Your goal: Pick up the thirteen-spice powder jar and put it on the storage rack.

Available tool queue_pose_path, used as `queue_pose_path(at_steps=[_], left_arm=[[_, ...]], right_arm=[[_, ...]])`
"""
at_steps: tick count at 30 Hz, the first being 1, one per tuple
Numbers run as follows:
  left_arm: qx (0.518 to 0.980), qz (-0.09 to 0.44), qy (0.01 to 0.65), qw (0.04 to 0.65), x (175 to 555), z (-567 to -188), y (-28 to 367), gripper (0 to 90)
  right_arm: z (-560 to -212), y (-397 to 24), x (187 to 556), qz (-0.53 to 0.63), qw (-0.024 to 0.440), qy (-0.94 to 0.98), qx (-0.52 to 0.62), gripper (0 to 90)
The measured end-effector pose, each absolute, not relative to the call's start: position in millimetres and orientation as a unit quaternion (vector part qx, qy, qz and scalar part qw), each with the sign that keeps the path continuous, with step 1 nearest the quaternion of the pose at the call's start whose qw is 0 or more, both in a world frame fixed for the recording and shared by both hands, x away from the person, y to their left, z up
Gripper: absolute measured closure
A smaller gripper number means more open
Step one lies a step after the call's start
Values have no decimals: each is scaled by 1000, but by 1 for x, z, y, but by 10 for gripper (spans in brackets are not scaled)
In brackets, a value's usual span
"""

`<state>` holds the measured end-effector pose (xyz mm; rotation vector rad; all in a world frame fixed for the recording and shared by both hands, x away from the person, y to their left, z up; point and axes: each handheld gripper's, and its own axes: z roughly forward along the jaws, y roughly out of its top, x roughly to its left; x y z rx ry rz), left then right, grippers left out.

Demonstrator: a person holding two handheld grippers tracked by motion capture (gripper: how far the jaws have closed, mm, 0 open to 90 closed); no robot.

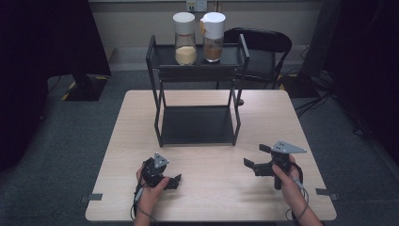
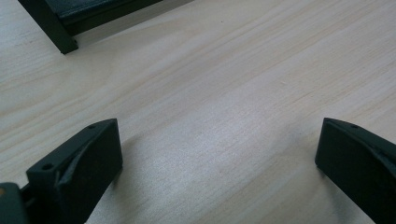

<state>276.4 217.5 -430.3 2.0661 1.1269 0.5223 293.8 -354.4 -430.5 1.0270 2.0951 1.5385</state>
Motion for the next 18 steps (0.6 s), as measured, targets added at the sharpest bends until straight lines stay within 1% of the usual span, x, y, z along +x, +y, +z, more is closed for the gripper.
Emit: queue_pose_path(at_steps=[18], left_arm=[[800, 202, 437, 357, 276, -430, 218, 0]], right_arm=[[-444, -381, 279, 517, 183, 743, 383, 17]])
